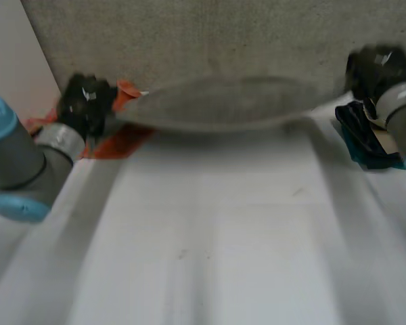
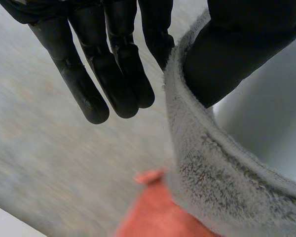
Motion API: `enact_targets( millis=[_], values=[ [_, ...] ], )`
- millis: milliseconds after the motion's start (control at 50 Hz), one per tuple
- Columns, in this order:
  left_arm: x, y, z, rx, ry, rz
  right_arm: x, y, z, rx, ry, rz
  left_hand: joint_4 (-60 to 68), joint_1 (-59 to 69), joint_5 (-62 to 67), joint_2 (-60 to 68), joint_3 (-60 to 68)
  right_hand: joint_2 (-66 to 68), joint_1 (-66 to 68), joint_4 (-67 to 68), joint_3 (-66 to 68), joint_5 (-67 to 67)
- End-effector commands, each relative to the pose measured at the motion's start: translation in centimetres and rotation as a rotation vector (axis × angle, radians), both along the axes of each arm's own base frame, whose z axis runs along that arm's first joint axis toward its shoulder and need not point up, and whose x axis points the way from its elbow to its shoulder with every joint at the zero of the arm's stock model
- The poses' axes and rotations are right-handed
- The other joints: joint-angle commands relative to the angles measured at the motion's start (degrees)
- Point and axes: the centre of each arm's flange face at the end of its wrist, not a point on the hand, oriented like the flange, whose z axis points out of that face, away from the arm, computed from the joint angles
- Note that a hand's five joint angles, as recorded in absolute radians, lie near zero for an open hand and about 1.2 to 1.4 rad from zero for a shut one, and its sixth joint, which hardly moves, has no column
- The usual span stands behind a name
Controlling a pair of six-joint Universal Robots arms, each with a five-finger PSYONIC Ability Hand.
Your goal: Fold the laundry.
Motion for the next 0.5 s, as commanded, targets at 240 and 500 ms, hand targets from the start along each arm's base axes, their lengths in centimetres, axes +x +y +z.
enact_targets(
  millis=[240, 500],
  values=[
    [5.2, 17.7, -1.8, 0.445, -0.37, -0.026, -6.1, 12.7, -6.0, 0.602, 0.614, 0.082, 11.07, 13.06, 12.21, 11.27, 11.61, 12.46, 15.81, 11.34, 11.86, 12.01],
    [4.6, 16.4, -2.0, 0.463, -0.384, -0.083, -7.4, 12.7, -7.0, 0.622, 0.63, 0.077, 11.07, 13.06, 12.21, 11.27, 11.61, 12.46, 15.81, 11.34, 11.86, 12.01]
  ],
)
